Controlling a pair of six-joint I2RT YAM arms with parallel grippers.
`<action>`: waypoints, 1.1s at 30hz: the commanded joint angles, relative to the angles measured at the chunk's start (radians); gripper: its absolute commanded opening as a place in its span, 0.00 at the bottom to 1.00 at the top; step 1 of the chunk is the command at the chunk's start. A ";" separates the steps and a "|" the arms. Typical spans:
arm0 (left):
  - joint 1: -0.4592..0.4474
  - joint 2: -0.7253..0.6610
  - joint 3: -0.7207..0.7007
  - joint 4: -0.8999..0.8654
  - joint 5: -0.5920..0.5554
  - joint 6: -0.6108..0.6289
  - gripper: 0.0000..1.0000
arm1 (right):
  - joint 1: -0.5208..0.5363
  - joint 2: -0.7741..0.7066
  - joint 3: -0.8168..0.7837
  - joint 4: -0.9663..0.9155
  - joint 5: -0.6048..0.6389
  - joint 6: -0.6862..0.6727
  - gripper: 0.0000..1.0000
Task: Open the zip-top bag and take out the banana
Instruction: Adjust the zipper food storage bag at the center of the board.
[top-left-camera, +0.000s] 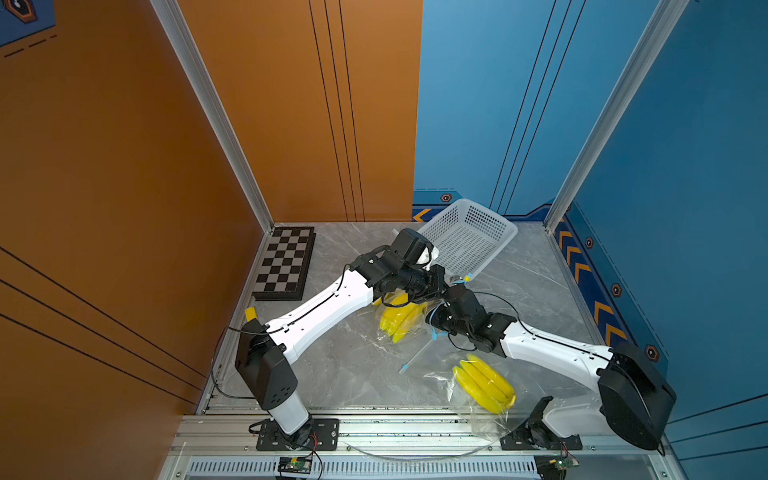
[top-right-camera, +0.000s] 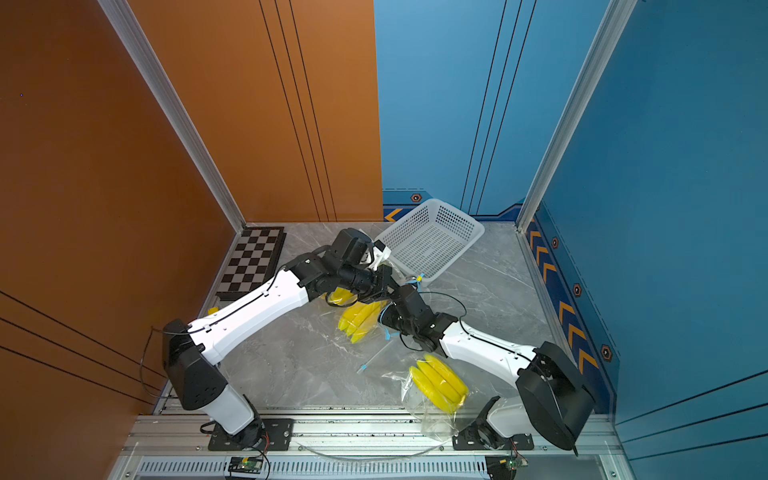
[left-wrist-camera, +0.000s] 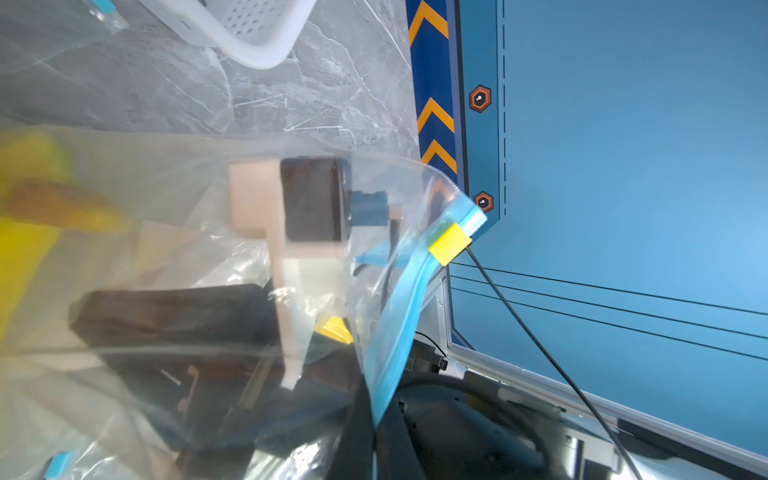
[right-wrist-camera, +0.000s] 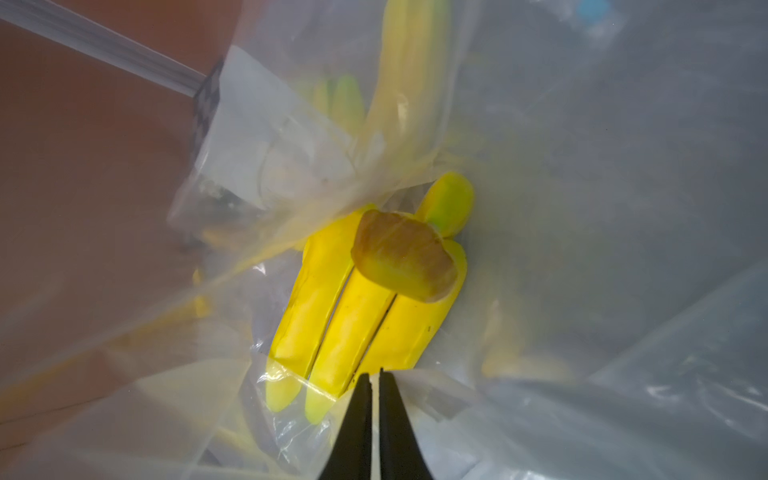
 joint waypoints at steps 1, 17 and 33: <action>-0.025 0.001 0.057 0.029 0.048 -0.015 0.00 | -0.019 0.056 0.048 -0.246 0.020 0.023 0.09; 0.223 -0.259 -0.268 -0.012 -0.003 0.085 0.52 | -0.160 -0.069 -0.081 -0.188 -0.138 -0.058 0.10; 0.236 -0.256 -0.665 0.232 0.013 0.088 0.59 | -0.256 -0.027 -0.083 -0.168 -0.256 -0.123 0.10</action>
